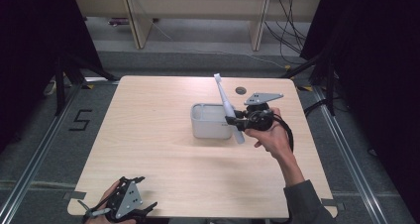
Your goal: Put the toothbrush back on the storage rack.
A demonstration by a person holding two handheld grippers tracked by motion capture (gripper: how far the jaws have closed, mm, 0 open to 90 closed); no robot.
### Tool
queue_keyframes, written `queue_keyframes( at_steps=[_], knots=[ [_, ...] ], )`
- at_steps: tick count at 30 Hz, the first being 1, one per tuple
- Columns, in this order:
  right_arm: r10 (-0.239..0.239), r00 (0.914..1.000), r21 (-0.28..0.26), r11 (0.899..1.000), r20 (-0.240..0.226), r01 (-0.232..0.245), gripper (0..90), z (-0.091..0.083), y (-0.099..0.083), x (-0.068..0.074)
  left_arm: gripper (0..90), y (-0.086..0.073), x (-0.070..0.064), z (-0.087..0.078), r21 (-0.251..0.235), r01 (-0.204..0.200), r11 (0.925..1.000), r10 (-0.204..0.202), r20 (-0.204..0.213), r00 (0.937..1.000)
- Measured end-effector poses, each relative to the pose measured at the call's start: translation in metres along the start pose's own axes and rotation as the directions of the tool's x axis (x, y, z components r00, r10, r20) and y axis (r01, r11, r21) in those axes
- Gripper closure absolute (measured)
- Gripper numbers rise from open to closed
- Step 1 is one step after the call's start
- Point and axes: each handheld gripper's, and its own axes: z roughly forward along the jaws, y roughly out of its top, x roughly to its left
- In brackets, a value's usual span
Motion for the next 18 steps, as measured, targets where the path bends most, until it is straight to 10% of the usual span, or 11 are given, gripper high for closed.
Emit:
queue_keyframes(
  at_steps=[18],
  knots=[
    [0.028,0.9996,-0.181,0.983,-0.006,-0.029,66.9,0.029,0.037,-0.001,15.1,0.000,-0.001,0.000,-0.013,0.014,0.9998,-0.014,0.007,0.9999]
  ],
)
